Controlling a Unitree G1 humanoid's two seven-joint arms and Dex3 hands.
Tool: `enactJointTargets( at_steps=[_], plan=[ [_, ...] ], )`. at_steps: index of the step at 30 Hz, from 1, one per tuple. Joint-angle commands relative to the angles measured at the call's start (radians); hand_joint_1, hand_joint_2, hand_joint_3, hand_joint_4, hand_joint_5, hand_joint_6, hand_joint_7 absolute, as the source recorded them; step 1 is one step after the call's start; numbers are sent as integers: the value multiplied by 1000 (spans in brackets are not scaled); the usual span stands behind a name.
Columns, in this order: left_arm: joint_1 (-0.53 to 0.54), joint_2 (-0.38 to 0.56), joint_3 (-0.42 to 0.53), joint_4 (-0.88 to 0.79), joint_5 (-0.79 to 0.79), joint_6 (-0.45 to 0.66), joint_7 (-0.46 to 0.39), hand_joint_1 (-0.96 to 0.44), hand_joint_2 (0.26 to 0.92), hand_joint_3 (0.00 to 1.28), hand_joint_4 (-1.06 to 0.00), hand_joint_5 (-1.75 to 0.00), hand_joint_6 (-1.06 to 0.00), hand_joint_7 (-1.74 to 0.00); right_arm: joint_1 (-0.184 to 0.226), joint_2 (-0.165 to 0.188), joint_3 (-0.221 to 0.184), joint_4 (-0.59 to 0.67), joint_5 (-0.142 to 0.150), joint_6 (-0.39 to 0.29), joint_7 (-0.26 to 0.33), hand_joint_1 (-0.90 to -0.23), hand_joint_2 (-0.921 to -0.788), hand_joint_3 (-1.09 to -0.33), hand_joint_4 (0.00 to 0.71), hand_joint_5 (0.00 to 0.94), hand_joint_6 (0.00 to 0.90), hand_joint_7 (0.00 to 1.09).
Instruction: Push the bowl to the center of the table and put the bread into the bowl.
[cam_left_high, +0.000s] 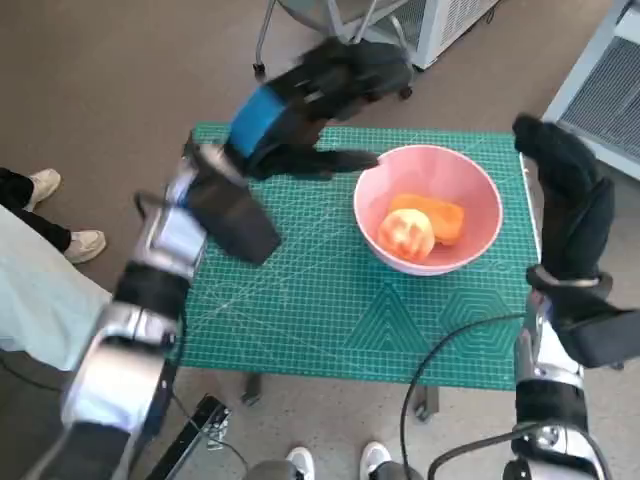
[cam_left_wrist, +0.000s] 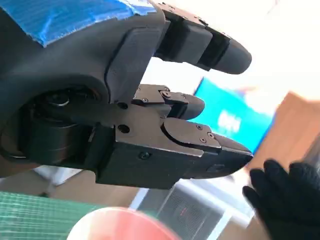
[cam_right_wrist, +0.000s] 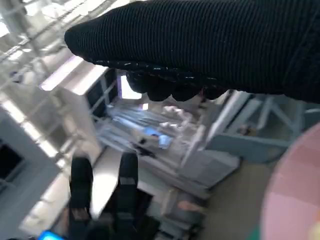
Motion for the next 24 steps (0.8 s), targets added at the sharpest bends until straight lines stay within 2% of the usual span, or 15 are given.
enactJointTargets(
  at_steps=[1,5,9,16,24],
  plan=[
    [92,-29,52,-179,-56,58,25,-85,913,10,-331,-505,-302,-678,-13,16,6,-12,19,21,13,-587,-921,-795,369,1,47,758],
    [177,-51,81,-332,-95,149,19,-68,916,17,-224,-702,-238,-805,-25,21,8,-15,21,21,19,-581,-921,-788,368,1,46,762],
    [239,-72,100,-423,-105,212,32,-56,919,22,-171,-798,-214,-879,-35,21,6,-5,15,16,20,-575,-921,-786,368,1,44,767],
    [310,-121,110,-475,-115,252,53,-36,920,26,-148,-833,-212,-909,-49,14,6,13,-1,3,19,-572,-921,-784,375,4,42,778],
    [339,-146,118,-471,-137,257,45,-12,921,37,-136,-836,-201,-912,-56,11,11,-5,-29,9,4,-568,-921,-786,379,6,37,792]
  ],
)
